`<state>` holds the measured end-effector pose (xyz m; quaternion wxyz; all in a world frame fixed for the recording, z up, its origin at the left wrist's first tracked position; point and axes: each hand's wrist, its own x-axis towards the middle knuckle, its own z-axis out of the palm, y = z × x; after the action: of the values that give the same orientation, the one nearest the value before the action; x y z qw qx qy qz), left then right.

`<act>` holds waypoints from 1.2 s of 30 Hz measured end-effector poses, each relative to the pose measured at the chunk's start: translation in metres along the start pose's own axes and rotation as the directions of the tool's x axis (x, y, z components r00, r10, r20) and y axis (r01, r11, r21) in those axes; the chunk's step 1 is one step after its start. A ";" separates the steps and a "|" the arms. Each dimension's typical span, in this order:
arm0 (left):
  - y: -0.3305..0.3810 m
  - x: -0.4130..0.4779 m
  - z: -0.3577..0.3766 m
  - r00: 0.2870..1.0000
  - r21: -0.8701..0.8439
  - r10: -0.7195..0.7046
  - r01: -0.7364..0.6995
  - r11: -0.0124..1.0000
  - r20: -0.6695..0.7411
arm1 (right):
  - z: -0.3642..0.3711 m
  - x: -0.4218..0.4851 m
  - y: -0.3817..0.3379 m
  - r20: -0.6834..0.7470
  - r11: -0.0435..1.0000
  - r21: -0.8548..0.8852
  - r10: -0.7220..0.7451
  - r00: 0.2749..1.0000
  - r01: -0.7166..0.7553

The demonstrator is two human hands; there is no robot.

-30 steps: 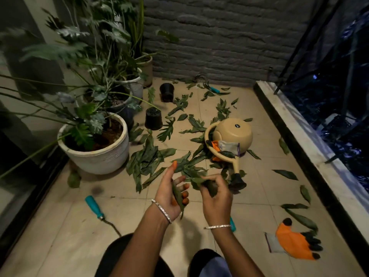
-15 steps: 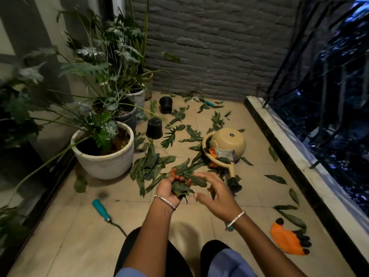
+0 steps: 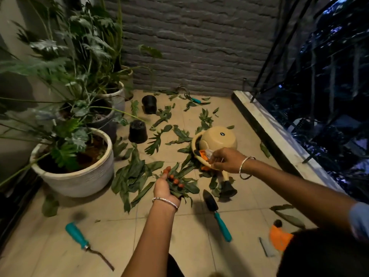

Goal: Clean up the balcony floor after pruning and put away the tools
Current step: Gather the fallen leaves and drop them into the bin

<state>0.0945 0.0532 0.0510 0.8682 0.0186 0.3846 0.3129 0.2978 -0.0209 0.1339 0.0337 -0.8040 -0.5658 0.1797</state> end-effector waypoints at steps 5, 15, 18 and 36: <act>0.011 0.028 0.007 1.000 0.143 0.007 -0.003 0.990 -0.024 | 0.048 0.031 0.026 0.321 0.966 -0.218 -0.067 0.945 0.143; 0.015 0.071 -0.009 0.990 0.389 0.103 -0.056 0.919 -0.101 | 0.214 0.138 0.064 0.414 0.991 -0.135 0.068 0.908 -0.012; 0.017 0.075 -0.017 0.992 0.412 0.093 -0.051 0.910 -0.083 | 0.246 0.160 0.073 0.271 0.996 -0.084 0.053 0.961 -0.031; 0.025 0.105 -0.049 0.975 0.463 0.124 -0.026 0.886 -0.182 | 0.239 0.134 0.053 -0.319 0.806 0.585 0.330 0.888 -0.090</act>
<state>0.1009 0.1217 -0.0452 0.7819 0.2051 0.5343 0.2473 0.3065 0.0483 -0.1365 0.3617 -0.8371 -0.3744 0.1680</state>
